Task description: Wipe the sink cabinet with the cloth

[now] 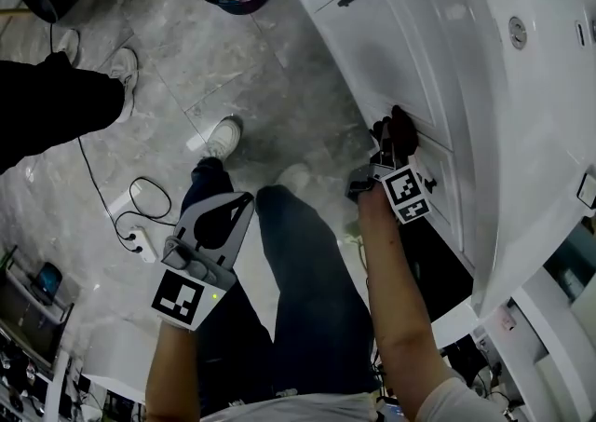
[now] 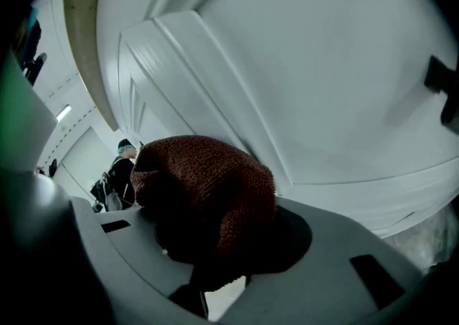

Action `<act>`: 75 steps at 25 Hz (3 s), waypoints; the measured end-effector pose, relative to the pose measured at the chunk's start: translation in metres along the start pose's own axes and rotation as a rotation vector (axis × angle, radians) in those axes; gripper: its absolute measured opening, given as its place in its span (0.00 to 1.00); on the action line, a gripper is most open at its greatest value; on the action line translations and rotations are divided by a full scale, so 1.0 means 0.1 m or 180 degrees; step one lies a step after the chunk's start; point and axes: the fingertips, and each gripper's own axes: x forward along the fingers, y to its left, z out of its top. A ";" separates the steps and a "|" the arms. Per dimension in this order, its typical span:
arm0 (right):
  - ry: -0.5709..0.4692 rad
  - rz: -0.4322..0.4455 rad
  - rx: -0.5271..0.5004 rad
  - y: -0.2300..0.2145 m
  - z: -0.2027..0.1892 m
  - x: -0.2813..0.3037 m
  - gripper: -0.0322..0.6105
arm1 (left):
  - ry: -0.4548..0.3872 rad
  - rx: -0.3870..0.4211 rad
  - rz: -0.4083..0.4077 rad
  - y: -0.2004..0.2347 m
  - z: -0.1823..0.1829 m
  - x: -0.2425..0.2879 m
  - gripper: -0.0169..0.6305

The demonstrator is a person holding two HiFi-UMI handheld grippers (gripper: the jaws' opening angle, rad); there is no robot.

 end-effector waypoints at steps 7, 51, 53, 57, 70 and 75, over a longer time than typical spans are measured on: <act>0.0018 -0.0030 -0.0088 -0.21 -0.20 0.19 0.25 | 0.0119 0.0052 -0.0046 -0.03 -0.16 0.01 0.04; -0.0013 -0.0751 -0.0221 -2.39 -0.29 -1.43 0.25 | 0.0349 0.0280 -0.0745 -1.10 -1.00 -0.02 0.04; -0.0030 -0.0748 -0.0161 -2.36 -0.25 -1.48 0.25 | 0.0380 0.0304 -0.0782 -1.16 -1.04 -0.06 0.04; -0.0082 -0.0717 -0.0070 -2.24 -0.10 -1.62 0.24 | 0.0439 0.0369 -0.0844 -1.28 -1.07 -0.13 0.04; -0.0215 -0.0706 0.0002 -1.74 0.50 -2.24 0.24 | 0.0312 0.0384 -0.0919 -1.50 -0.70 -0.41 0.04; -0.0291 -0.0691 0.0023 -1.56 0.70 -2.44 0.24 | 0.0234 0.0398 -0.0935 -1.53 -0.63 -0.49 0.04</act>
